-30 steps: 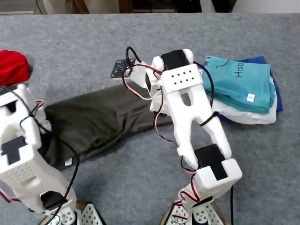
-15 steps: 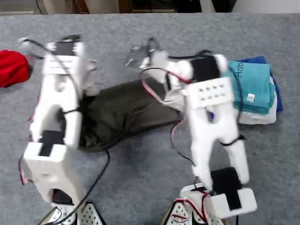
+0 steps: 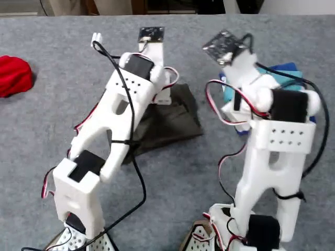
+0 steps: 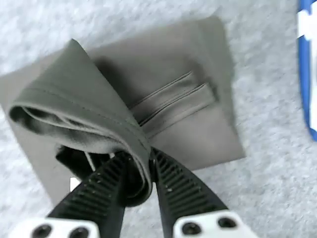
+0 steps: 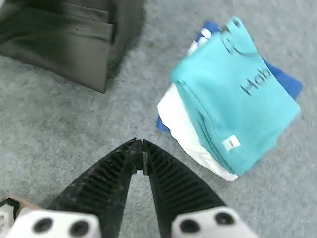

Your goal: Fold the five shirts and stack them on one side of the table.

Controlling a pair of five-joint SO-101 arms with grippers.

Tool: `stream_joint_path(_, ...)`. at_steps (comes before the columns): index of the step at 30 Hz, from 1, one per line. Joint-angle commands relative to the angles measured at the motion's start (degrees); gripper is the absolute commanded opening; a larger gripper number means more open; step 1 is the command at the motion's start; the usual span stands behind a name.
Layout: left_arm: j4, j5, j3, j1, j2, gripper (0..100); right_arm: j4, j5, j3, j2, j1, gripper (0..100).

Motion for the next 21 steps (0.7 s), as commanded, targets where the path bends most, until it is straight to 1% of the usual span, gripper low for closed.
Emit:
stream_joint_path(1, -1.7, 0.4, -4.5, 3.5, 1.4, 2, -1.1, -1.0, 1.0, -2.2, 3.5, 0.2)
stream_joint_path(4, -2.6, 0.6, -7.7, 5.7, 5.9, 2, -1.1, -1.1, 1.2, -2.2, 5.1, 0.2)
stream_joint_path(8, -1.9, 0.7, -16.7, 6.2, 13.7, 2, -0.9, -1.1, 1.2, -2.2, 6.1, 0.3)
stream_joint_path(16, 8.7, 0.4, -38.0, 8.8, 25.2, 3, -1.1, -1.1, 1.5, -1.9, 5.9, 0.3)
stream_joint_path(17, 10.3, 0.3, -40.3, 9.1, 26.2, 6, -1.1, -1.1, 1.5, -1.8, 5.9, 0.3)
stream_joint_path(20, 14.5, 0.8, -46.0, 9.1, 28.6, 22, -1.1, -1.1, 1.5, -1.8, 6.0, 0.4)
stream_joint_path(21, 14.7, 1.2, -46.8, 8.5, 29.1, 25, -1.1, -1.1, 1.5, -1.8, 6.0, 0.4)
